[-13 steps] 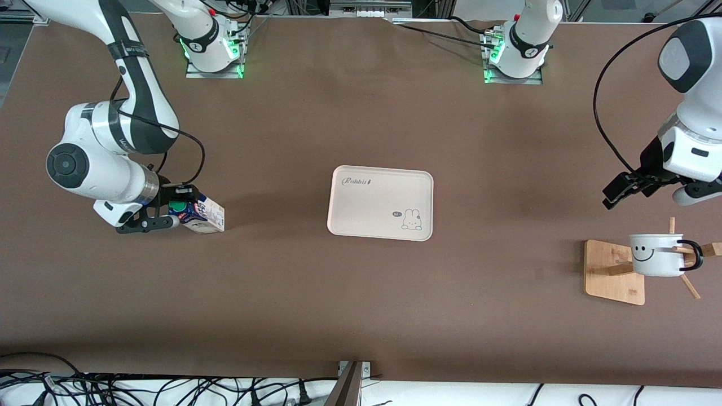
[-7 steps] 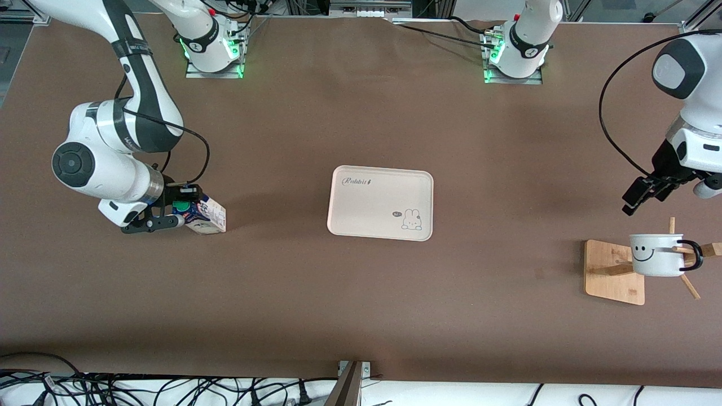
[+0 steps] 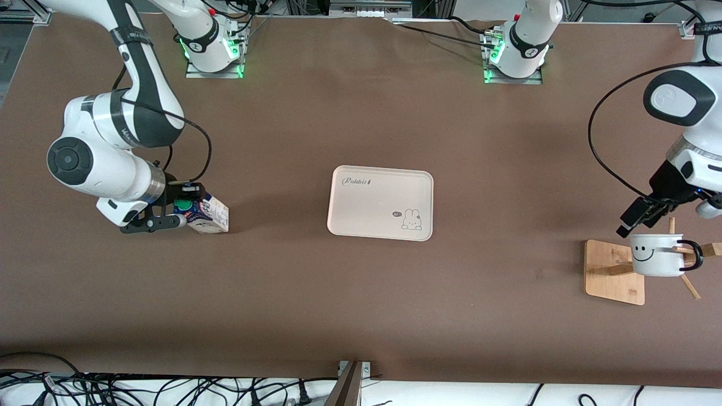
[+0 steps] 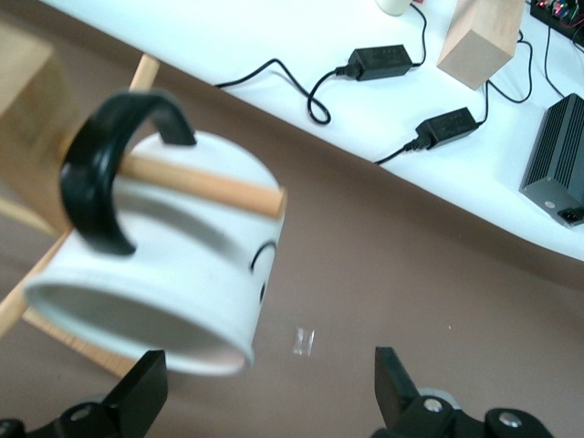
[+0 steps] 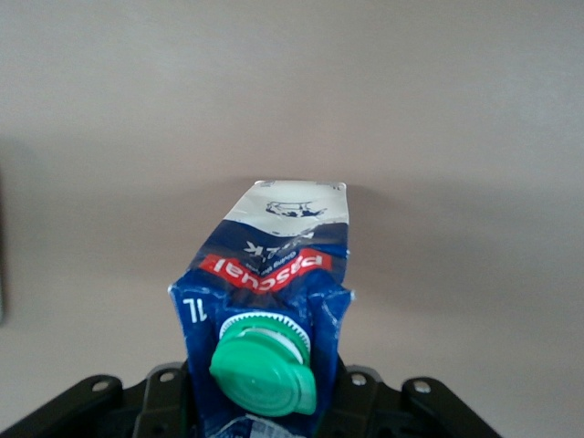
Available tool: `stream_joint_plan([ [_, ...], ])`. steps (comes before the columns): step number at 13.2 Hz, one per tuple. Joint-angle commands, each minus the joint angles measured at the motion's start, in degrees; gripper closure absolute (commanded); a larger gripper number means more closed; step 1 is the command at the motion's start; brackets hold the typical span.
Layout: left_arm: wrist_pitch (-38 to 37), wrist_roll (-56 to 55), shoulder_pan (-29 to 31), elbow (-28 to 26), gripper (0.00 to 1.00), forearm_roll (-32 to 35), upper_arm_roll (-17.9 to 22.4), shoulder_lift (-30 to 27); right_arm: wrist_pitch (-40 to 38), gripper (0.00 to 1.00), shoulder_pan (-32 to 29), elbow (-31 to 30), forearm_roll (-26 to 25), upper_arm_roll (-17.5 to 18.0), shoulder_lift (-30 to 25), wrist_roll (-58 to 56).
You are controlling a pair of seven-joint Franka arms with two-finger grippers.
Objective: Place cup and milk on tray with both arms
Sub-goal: 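Grasp the milk carton with the right gripper while the left gripper grasps the mug, then carry the milk carton onto the tray with the right gripper and release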
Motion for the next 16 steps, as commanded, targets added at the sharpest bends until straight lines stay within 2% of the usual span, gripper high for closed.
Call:
stream_joint_plan([
  [1, 0.18, 2.67, 0.24, 4.26, 0.00, -1.91, -0.39, 3.09, -2.17, 0.54, 5.78, 4.63, 4.44, -0.20, 2.31, 6.26],
  [4, 0.10, 2.93, 0.06, 5.40, 0.00, -1.82, -0.39, 3.62, -1.56, 0.54, 12.37, 9.72, 10.52, -0.20, 5.91, 14.33],
  [5, -0.16, 3.63, 0.23, 4.97, 0.38, -1.21, -0.39, 3.28, -1.29, 0.54, 15.44, 11.39, 10.53, -0.20, 7.31, 18.19],
  [6, -0.25, 4.77, 0.23, 4.96, 0.60, -1.29, -0.39, 3.01, -0.50, 0.54, 18.34, 13.85, 10.53, -0.29, 9.15, 22.41],
  [8, -0.25, 4.95, 0.50, 4.61, 0.64, -1.55, -0.39, 2.83, 2.47, 0.54, 22.83, 17.90, 10.36, -0.29, 12.85, 29.98],
  [10, -0.25, 4.96, 0.50, 4.17, 0.65, -1.56, -0.39, 2.40, 6.16, 0.54, 26.35, 18.35, 9.74, -0.55, 14.79, 34.30],
  [11, -0.25, 4.96, 0.50, 4.00, 0.67, -1.56, -0.39, 2.13, 8.18, 0.54, 27.15, 18.35, 8.87, -0.55, 15.58, 35.62],
  [13, -0.34, 4.08, 0.50, 3.82, 0.82, -1.64, -0.39, 2.04, 8.99, 0.54, 27.95, 18.35, 7.20, -0.55, 16.99, 37.12],
  [16, -0.60, 4.08, 0.50, 3.82, 0.83, -1.64, -0.39, 1.60, 9.78, 0.53, 28.30, 18.27, 6.05, -0.55, 17.61, 37.57],
])
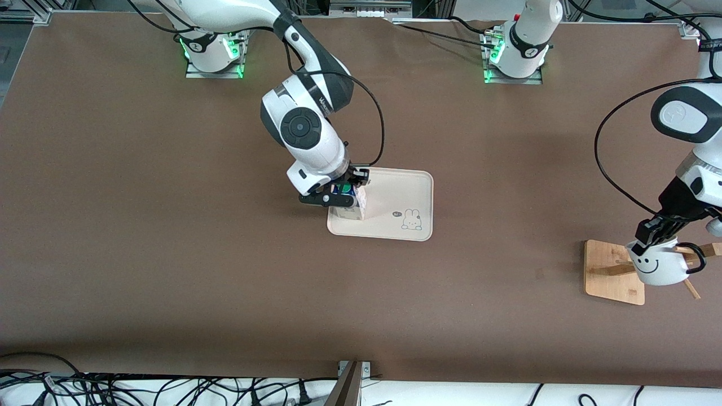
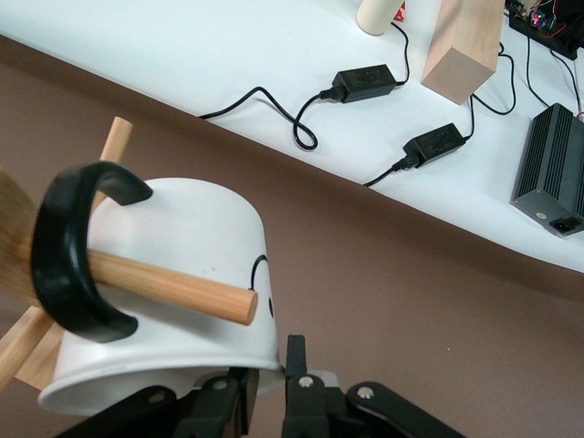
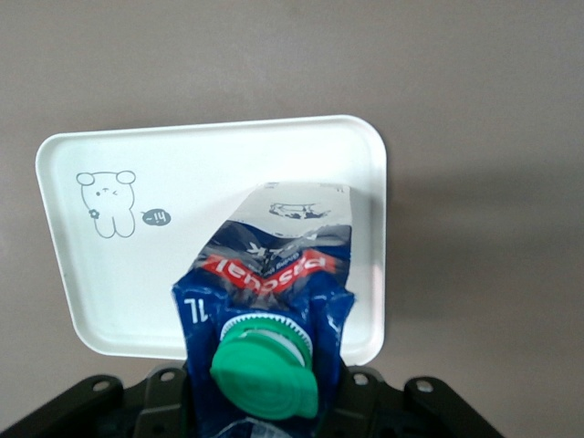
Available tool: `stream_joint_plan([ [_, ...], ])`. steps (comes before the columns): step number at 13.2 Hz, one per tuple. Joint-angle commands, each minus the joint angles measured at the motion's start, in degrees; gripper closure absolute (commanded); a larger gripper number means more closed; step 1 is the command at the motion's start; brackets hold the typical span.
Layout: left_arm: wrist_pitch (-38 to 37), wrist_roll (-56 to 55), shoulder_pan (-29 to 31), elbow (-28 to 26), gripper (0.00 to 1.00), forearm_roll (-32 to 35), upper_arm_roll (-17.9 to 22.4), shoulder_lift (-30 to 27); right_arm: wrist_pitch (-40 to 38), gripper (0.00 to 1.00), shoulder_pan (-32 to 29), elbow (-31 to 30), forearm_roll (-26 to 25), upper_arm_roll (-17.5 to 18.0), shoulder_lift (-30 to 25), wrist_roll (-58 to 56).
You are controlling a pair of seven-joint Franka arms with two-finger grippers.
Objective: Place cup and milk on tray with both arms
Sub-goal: 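Carry the milk carton onto the tray with the right gripper and release, then retract the right gripper while the left gripper lifts the mug off the stand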
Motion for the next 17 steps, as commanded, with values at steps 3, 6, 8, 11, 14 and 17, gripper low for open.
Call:
stream_joint_plan([
  [3, -2.86, 1.04, 0.37, -0.28, 0.83, -1.62, -0.42, -2.14, 1.61, 0.00, 0.76, 1.68, -1.08, -0.57, 0.91, 2.10],
  [6, -3.58, 0.68, 0.37, -0.37, 0.88, -1.62, -0.42, -2.41, 0.83, 0.00, 0.23, 2.38, -0.91, -0.92, -2.15, 6.92],
  [8, -4.28, 0.33, 0.46, -0.37, 0.97, -1.71, -0.42, -2.41, -2.23, 0.00, -0.56, 4.14, -0.64, -2.31, -5.84, 6.33],
  [11, -4.99, -1.07, 0.46, -0.80, 1.00, -1.71, -0.34, -2.76, -10.56, 0.00, -2.41, 3.88, -0.38, -7.84, -12.78, -3.56],
  [14, -5.86, -1.25, 0.55, -0.81, 1.00, -1.71, -0.34, -3.02, -20.68, 0.00, -4.41, 3.53, 2.93, -15.31, -18.14, -20.08],
  [17, -14.36, -2.65, 0.46, -0.46, 1.00, -1.10, -0.25, -6.35, -28.95, 0.00, -6.45, 2.57, 4.63, -22.69, -21.14, -33.54],
])
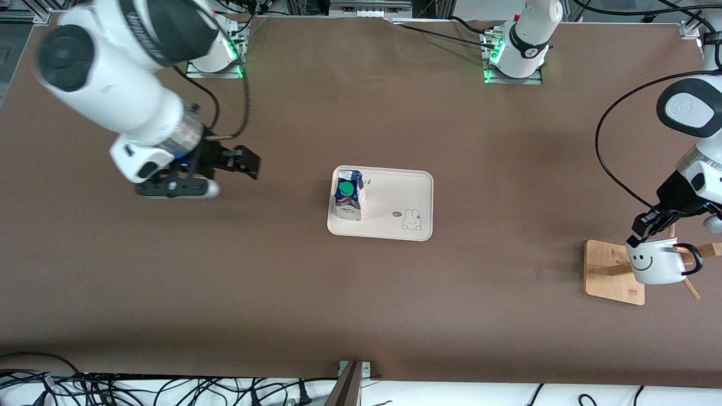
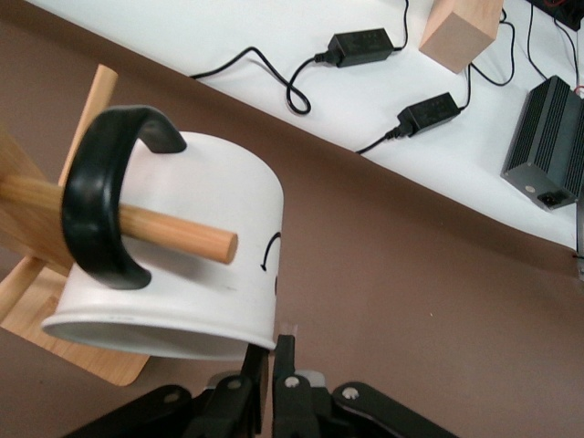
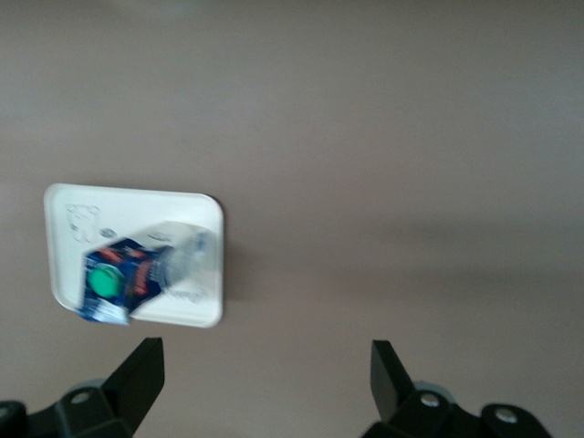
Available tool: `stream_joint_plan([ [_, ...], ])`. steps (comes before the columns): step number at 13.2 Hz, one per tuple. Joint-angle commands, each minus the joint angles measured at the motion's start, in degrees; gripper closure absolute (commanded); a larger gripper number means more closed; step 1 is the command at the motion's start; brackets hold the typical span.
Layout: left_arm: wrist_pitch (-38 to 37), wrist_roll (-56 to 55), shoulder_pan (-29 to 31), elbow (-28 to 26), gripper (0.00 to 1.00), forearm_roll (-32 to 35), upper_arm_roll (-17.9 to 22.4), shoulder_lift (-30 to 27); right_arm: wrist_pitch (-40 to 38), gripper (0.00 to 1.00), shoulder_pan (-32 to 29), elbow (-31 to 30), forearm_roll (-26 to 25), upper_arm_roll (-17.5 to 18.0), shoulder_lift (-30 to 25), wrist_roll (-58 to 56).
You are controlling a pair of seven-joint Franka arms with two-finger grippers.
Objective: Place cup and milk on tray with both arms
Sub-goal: 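Retract the right gripper while the left gripper lifts the mug off the stand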
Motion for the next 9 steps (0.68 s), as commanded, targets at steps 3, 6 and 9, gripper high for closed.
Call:
stream_joint_plan([
  [3, -20.11, -0.55, 0.31, 1.74, 1.00, -0.69, -0.10, -7.20, -3.92, 0.00, -8.47, -9.95, -1.71, -1.95, -9.90, -15.32],
  [6, -34.51, -0.98, -0.30, 10.86, 1.00, 4.32, -1.15, -6.07, -3.13, 0.00, -20.07, -18.48, -7.96, 8.58, -18.60, -17.36],
  [9, -44.20, -0.99, -0.57, 16.33, 1.00, 4.50, -2.73, -5.63, -2.86, 0.00, -20.72, -19.57, -10.87, 9.94, -20.22, -17.44],
])
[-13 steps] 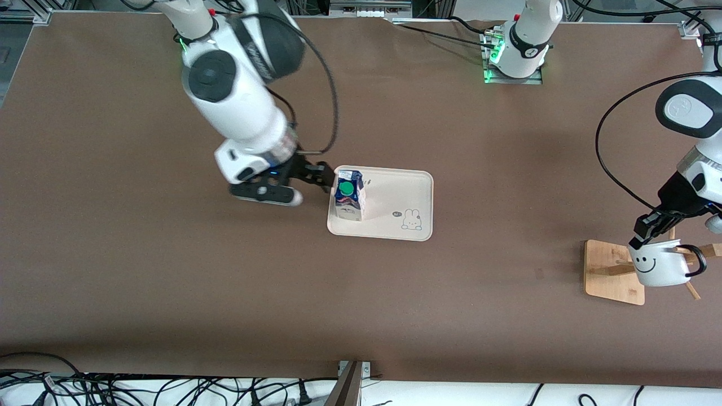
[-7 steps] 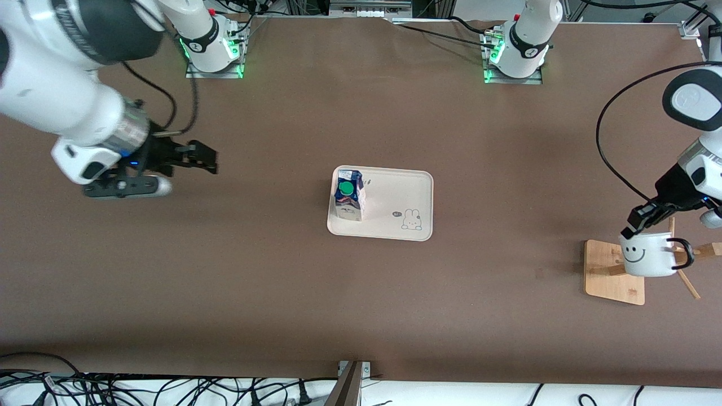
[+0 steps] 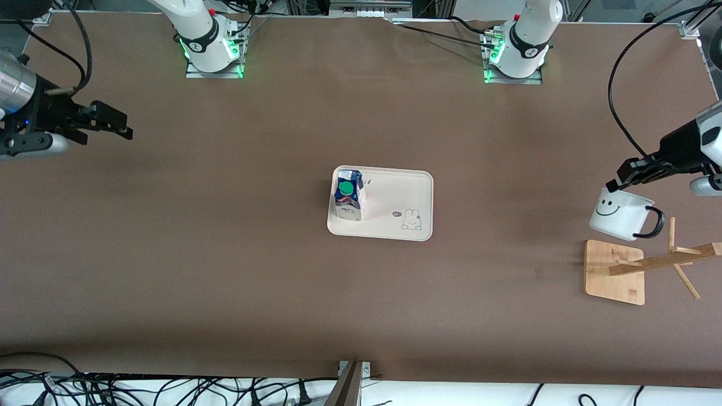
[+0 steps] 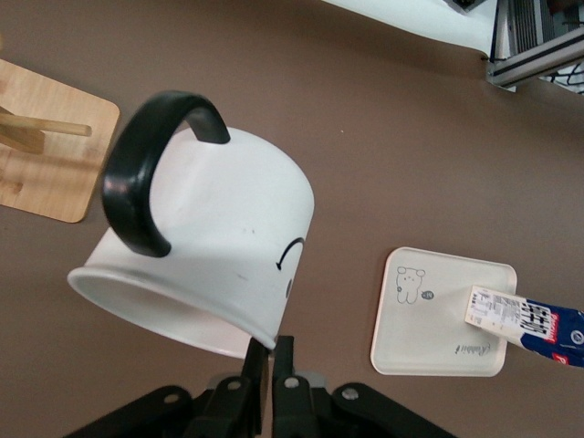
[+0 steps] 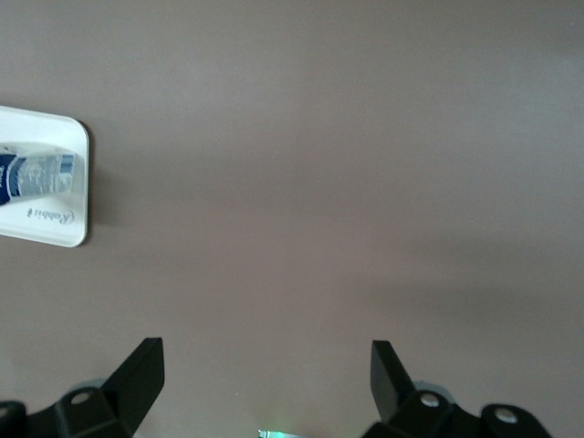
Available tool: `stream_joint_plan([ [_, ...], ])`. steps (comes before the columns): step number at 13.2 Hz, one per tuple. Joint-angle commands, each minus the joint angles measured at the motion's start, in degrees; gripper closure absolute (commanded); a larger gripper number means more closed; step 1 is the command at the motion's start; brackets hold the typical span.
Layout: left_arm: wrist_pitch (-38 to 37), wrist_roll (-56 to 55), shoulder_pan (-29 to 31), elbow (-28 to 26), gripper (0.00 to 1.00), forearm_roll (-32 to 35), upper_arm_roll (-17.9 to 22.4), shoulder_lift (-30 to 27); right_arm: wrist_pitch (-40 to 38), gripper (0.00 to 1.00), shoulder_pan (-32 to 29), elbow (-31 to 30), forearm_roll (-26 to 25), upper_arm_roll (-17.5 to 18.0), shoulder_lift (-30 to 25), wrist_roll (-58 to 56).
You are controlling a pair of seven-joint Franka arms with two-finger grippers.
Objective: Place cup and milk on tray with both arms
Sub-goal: 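Retract the right gripper while the left gripper lifts the mug off the stand, then carry the mug with the left gripper and lower it onto the tray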
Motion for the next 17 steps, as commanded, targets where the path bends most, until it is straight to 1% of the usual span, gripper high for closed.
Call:
stream_joint_plan([
  [1, -9.50, -0.82, -0.31, 6.55, 1.00, 1.65, -2.26, 1.59, 1.14, 0.00, -1.18, -2.15, -1.44, 1.81, -1.62, -0.31],
  [2, -13.37, -0.82, -0.31, 8.22, 1.00, 1.56, -3.58, 1.67, 1.14, 0.00, -1.18, -2.05, -1.27, 1.63, -1.27, -0.31],
  [4, -19.36, -0.73, -1.88, 8.94, 1.00, 1.65, -7.61, 3.95, 1.05, 0.00, -1.36, -1.97, -1.00, 1.46, -0.83, -0.57],
  [5, -19.39, -0.99, -3.20, 8.94, 1.00, 1.65, -9.64, 4.48, 1.14, 0.00, -1.45, -1.62, -1.26, 1.37, -0.22, -0.66],
  [7, -19.21, -0.73, -7.84, 9.29, 1.00, 1.74, -10.63, 7.72, 1.05, 0.00, -1.71, -0.21, -1.35, 1.37, 0.93, -1.79],
  [8, -19.21, -0.99, -9.70, 11.64, 1.00, 1.91, -10.54, 10.87, 1.05, 0.00, -1.71, 0.49, -1.44, 1.46, 1.11, -2.41],
  [9, -19.56, -1.60, -12.50, 15.84, 1.00, 3.92, -10.54, 14.99, 1.05, 0.00, -1.71, 0.58, -1.35, 1.46, 1.63, -3.46],
  [10, -19.74, -5.26, -15.31, 19.71, 1.00, 6.98, -10.54, 18.77, 1.05, 0.00, -1.80, 0.58, -1.27, 1.37, 1.81, -5.65],
  [12, -19.56, -18.24, -21.72, 23.17, 1.00, 9.55, -10.10, 25.11, 0.26, 0.00, -1.89, 0.58, -0.83, 1.37, 1.81, -6.38],
  [14, -19.30, -29.24, -27.62, 28.34, 1.00, 13.49, -9.84, 31.52, -0.45, 0.00, -1.89, 0.41, -0.30, -0.29, 1.90, -6.81],
  [15, -19.30, -33.38, -30.34, 31.85, 1.00, 16.74, -9.75, 34.86, -0.36, 0.00, -1.89, 0.67, -0.47, -0.39, 1.81, -6.99],
  [17, -19.21, -38.85, -32.64, 35.38, 1.00, 17.91, -9.48, 39.53, -0.36, 0.00, -1.80, 0.67, -0.82, -0.30, 1.81, -7.16],
])
